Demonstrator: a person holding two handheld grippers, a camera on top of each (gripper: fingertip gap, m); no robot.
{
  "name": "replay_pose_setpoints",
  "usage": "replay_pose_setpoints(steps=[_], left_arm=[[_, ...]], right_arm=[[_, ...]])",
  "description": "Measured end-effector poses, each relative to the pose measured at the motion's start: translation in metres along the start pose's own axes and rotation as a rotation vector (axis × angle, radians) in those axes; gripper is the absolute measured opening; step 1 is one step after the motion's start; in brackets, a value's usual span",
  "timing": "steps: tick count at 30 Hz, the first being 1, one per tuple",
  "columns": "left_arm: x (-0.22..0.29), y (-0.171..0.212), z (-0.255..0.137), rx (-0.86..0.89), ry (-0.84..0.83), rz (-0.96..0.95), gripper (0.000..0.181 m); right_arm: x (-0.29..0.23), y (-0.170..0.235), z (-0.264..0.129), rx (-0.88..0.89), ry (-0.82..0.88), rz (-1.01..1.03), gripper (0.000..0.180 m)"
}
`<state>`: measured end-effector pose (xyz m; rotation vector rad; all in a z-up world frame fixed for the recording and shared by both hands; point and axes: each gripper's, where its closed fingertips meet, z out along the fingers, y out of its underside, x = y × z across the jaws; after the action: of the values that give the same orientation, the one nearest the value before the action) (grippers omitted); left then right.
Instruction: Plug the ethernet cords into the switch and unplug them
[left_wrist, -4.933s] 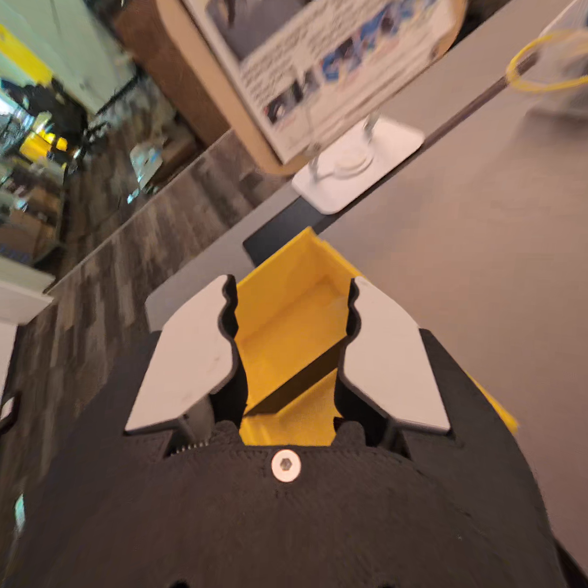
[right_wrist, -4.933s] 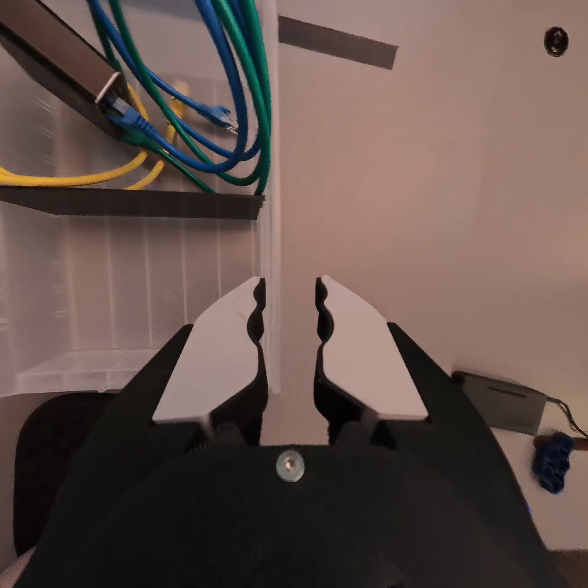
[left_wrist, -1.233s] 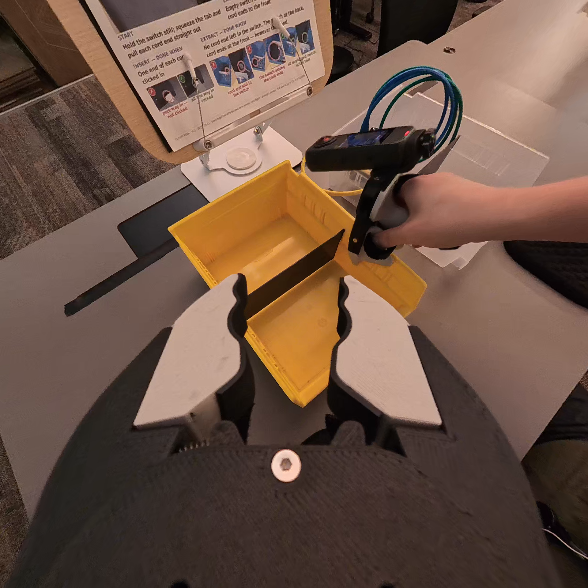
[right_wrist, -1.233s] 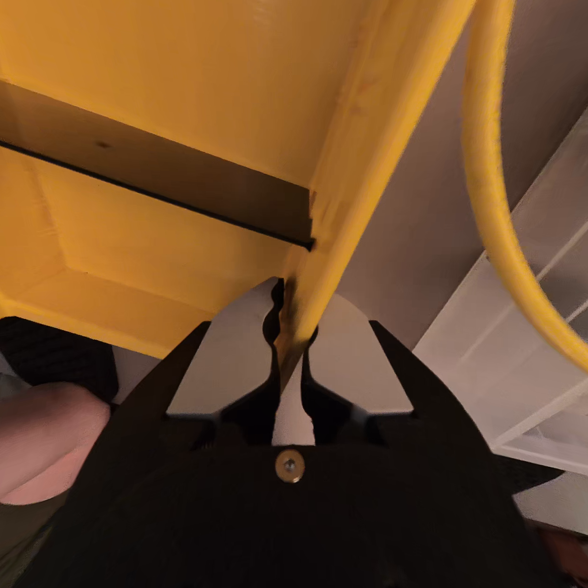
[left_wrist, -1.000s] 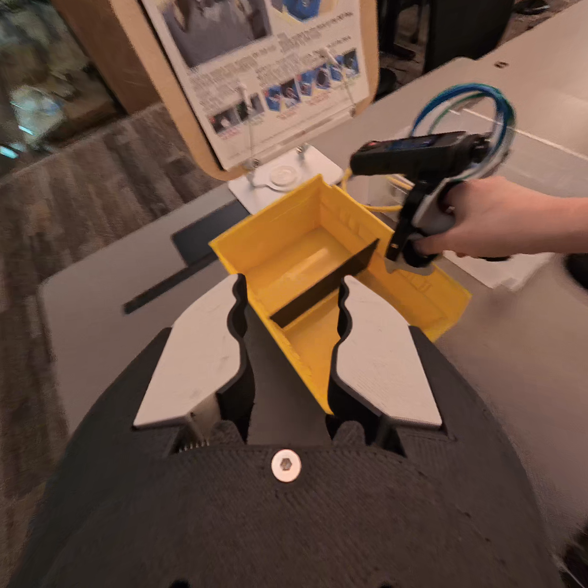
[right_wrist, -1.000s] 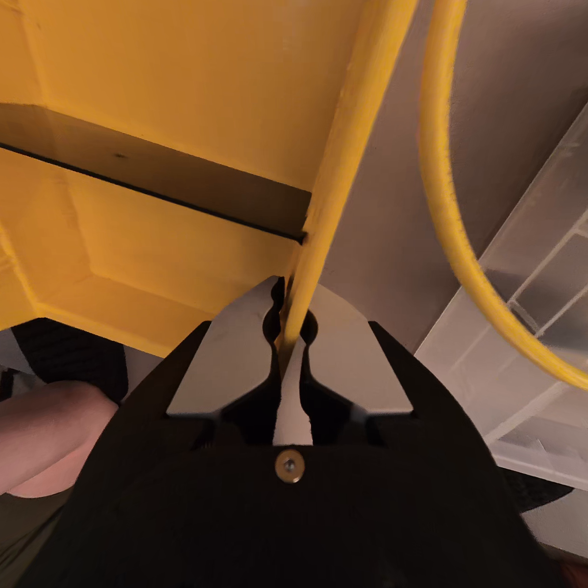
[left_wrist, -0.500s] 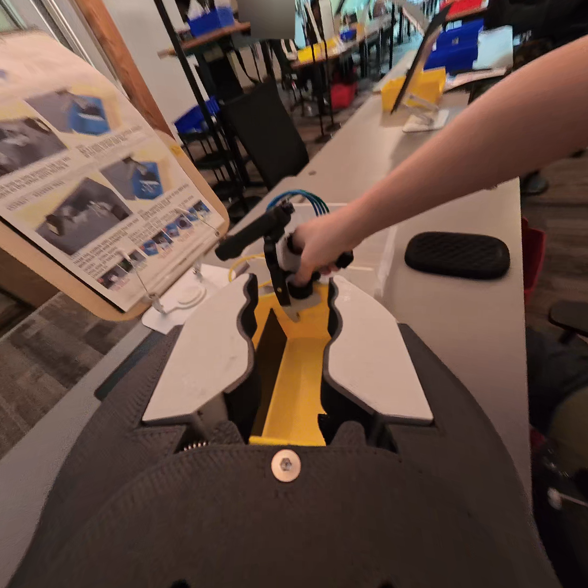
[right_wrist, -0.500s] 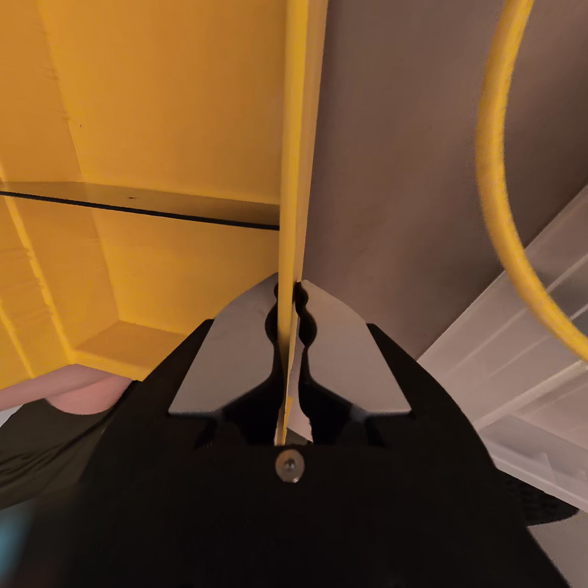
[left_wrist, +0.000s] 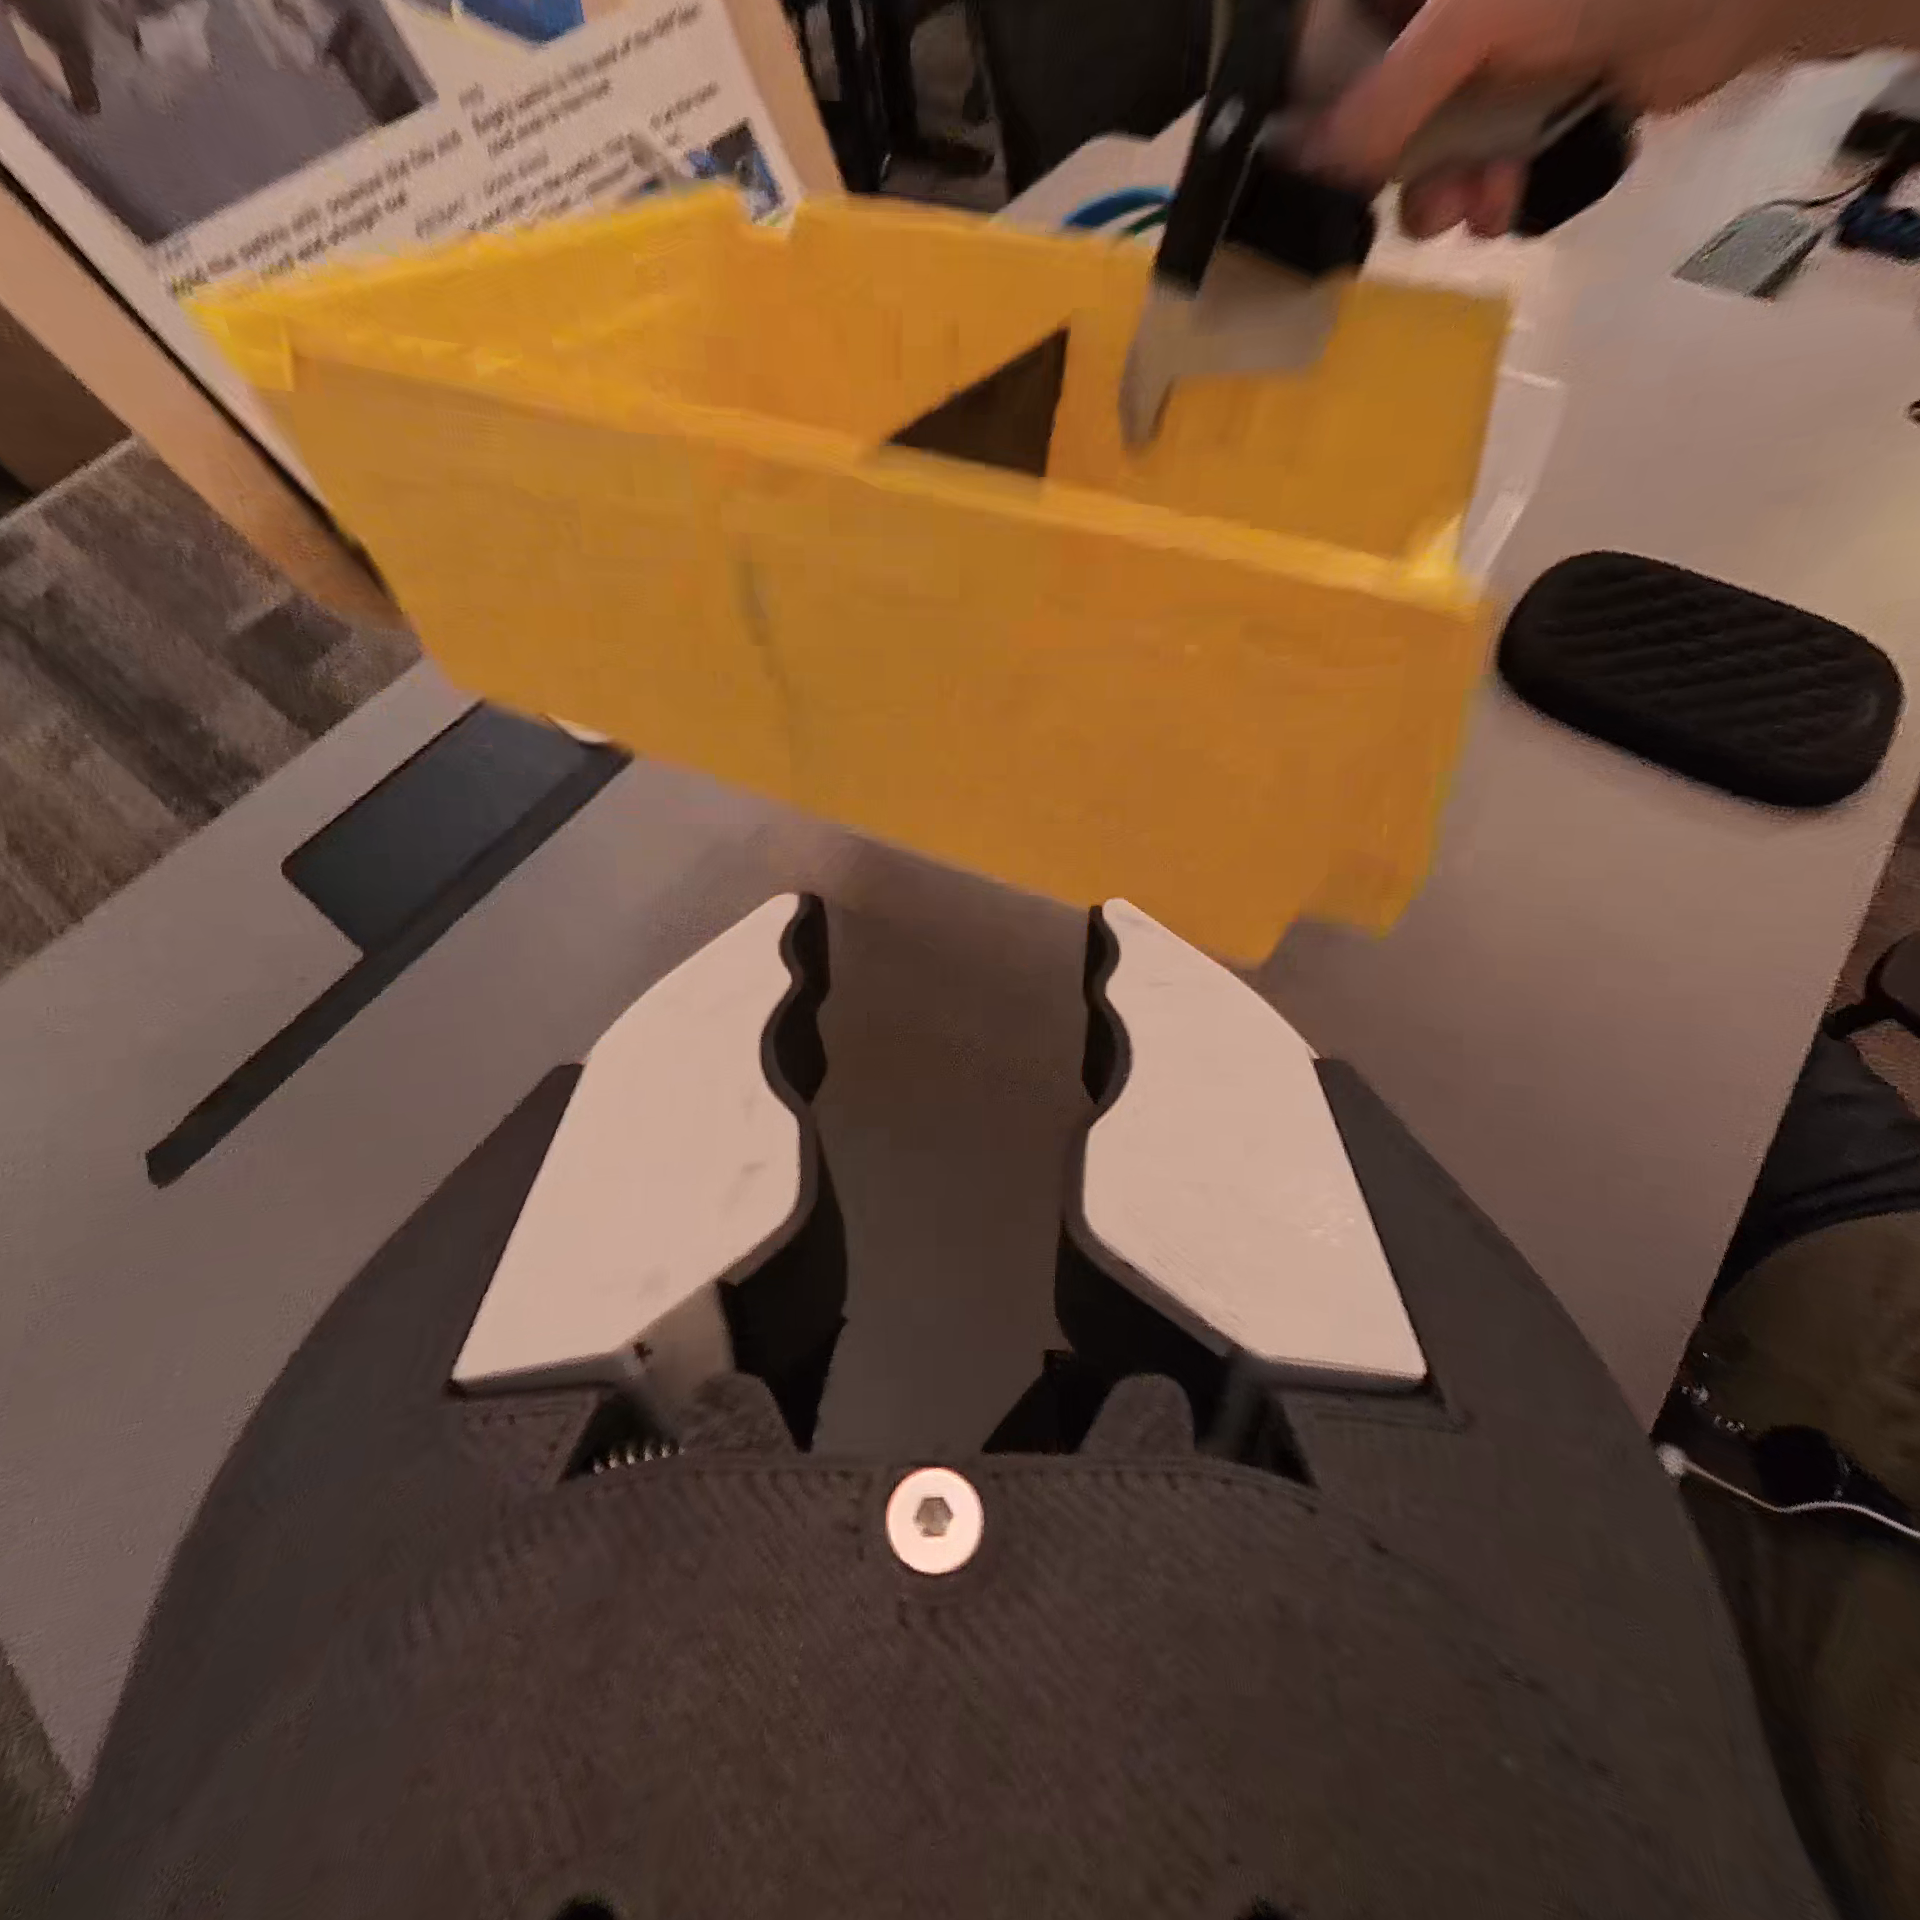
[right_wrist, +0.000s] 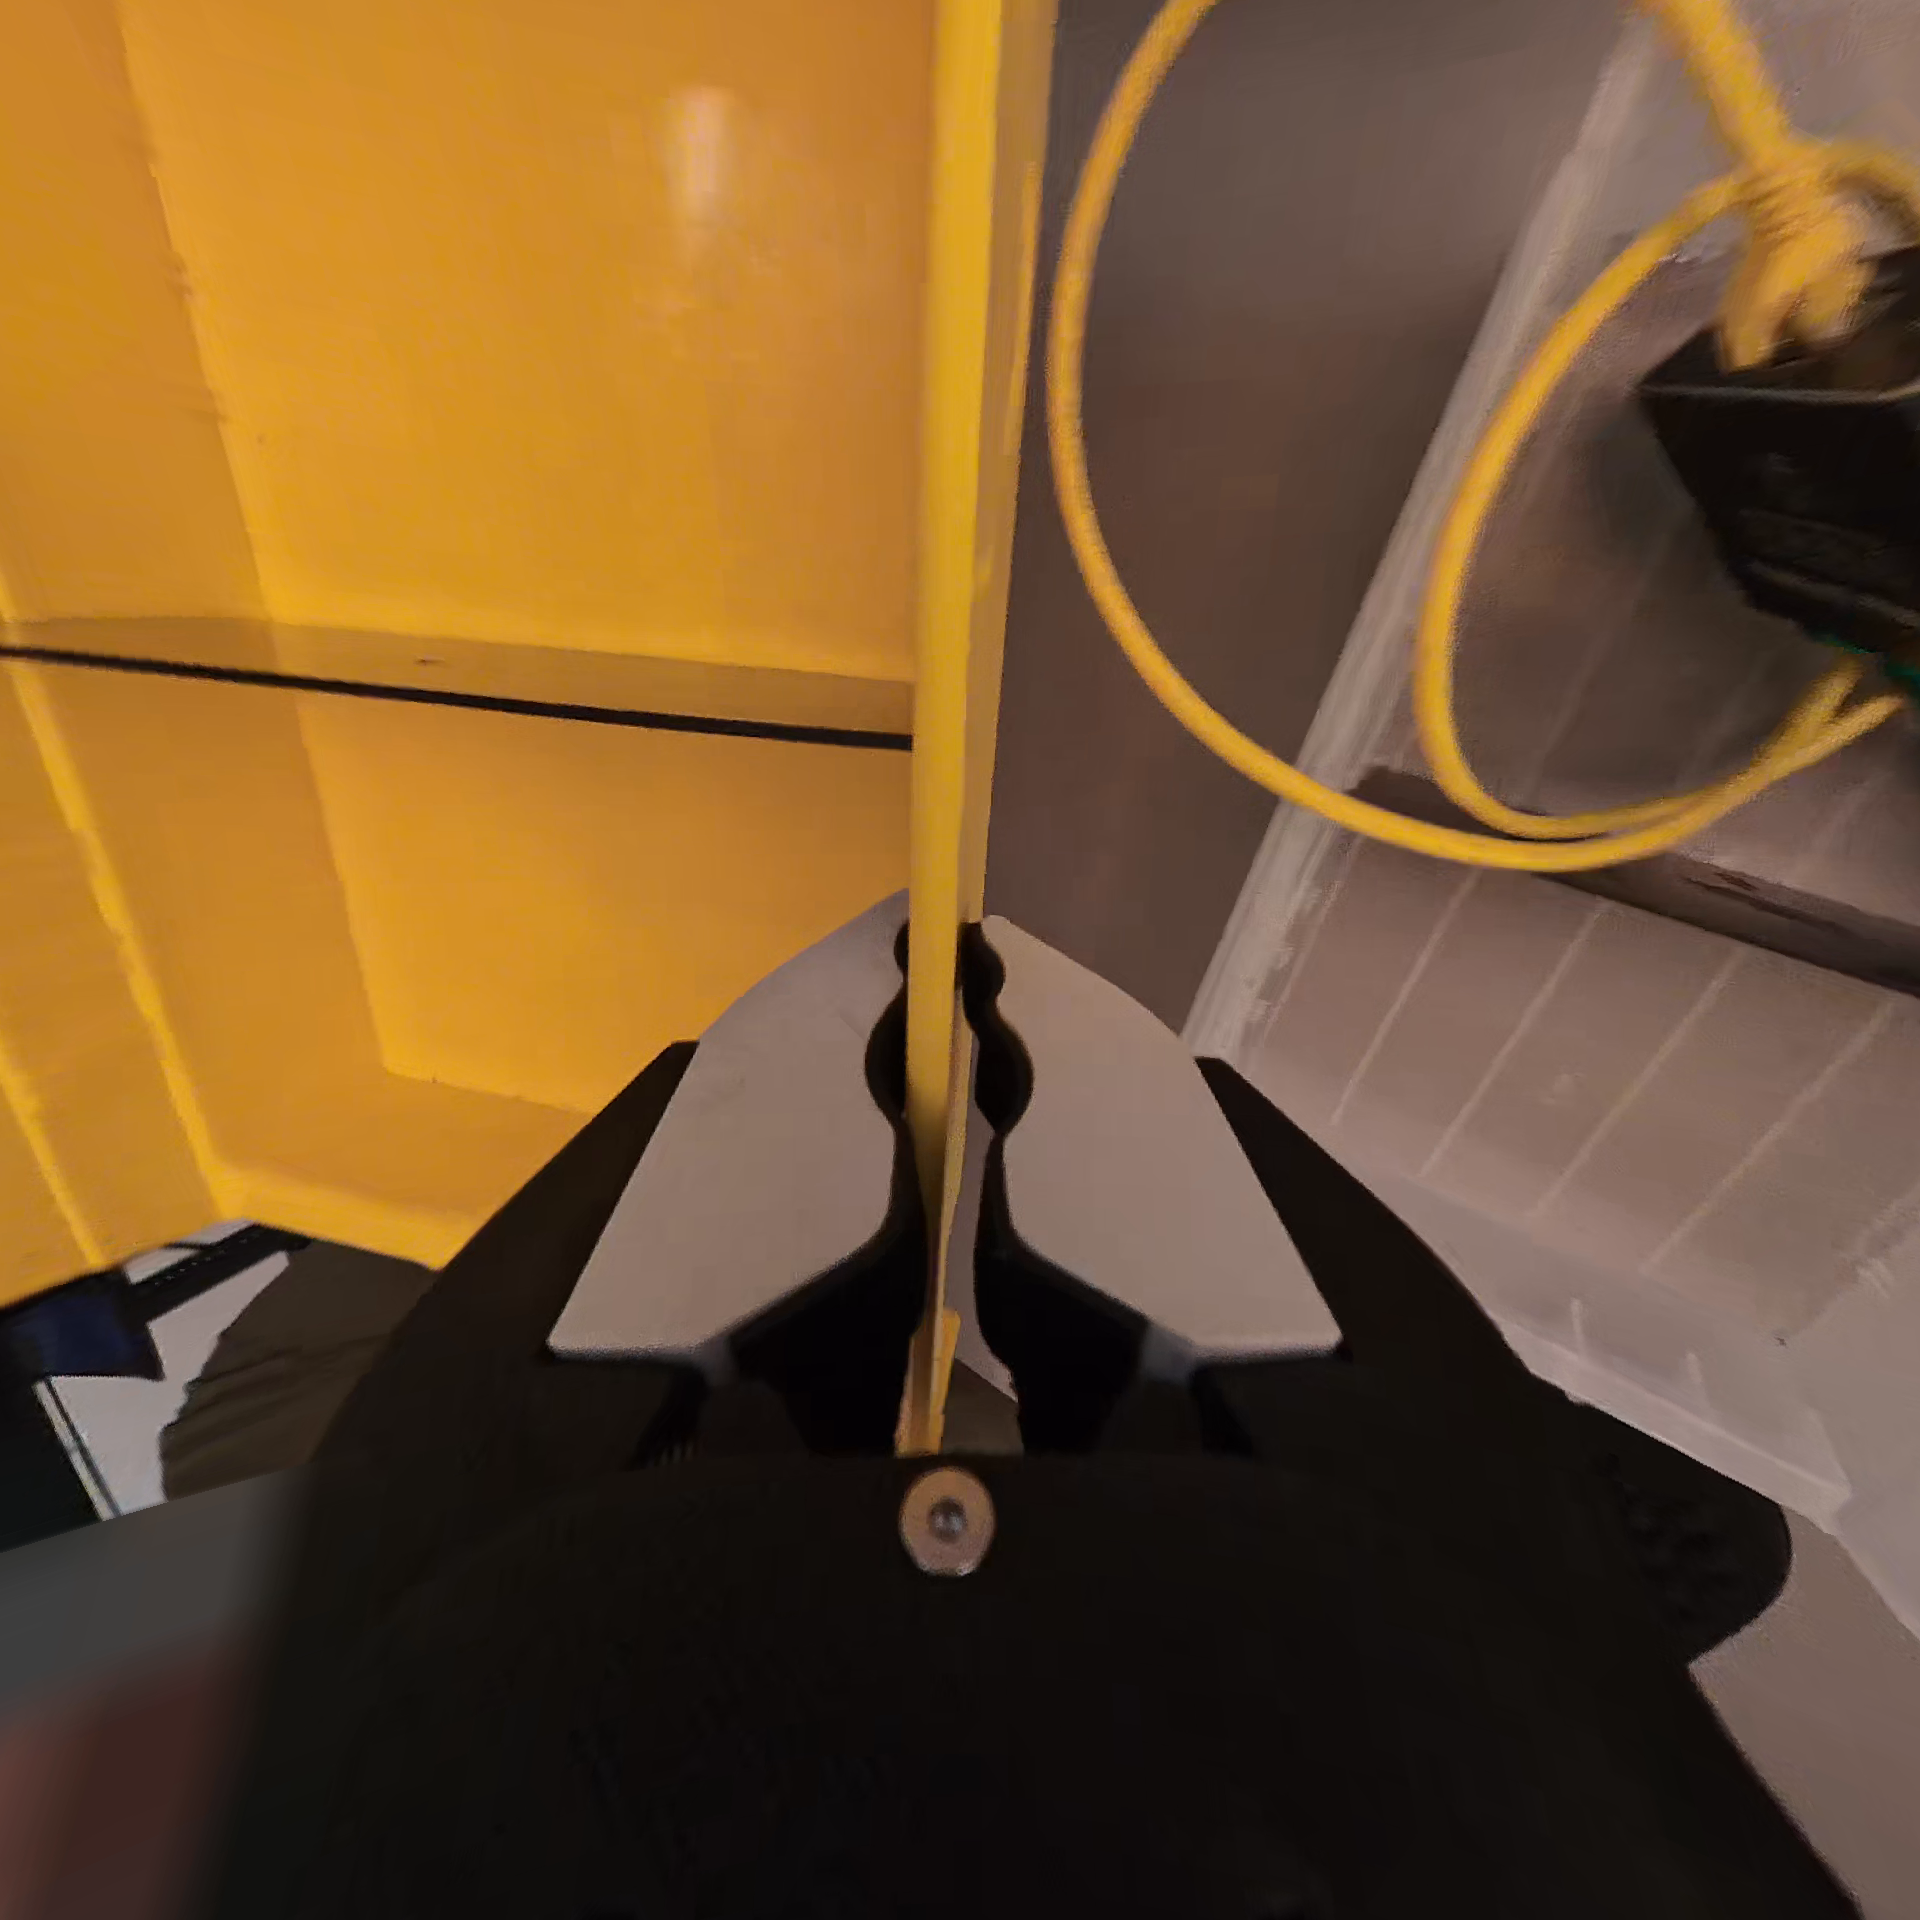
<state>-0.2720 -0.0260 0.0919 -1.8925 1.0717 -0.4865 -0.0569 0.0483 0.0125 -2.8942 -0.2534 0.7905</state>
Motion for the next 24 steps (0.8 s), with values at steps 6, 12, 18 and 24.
replay_pose_setpoints(steps=[6,12,18,24], left_arm=[[0.000,0.003,0.009,-0.042,0.016,-0.032,0.048],[0.003,0.004,0.019,-0.088,-0.006,-0.011,0.048],[0.000,0.008,0.030,-0.139,-0.025,-0.021,0.048],[-0.005,0.008,0.037,-0.158,-0.046,-0.039,0.047]], right_arm=[[0.030,-0.001,-0.076,0.132,-0.043,0.062,0.006],[0.105,0.026,-0.145,0.203,0.011,0.173,0.006],[0.216,0.068,-0.200,0.283,0.148,0.331,0.008],[0.317,0.115,-0.224,0.294,0.276,0.450,0.007]])
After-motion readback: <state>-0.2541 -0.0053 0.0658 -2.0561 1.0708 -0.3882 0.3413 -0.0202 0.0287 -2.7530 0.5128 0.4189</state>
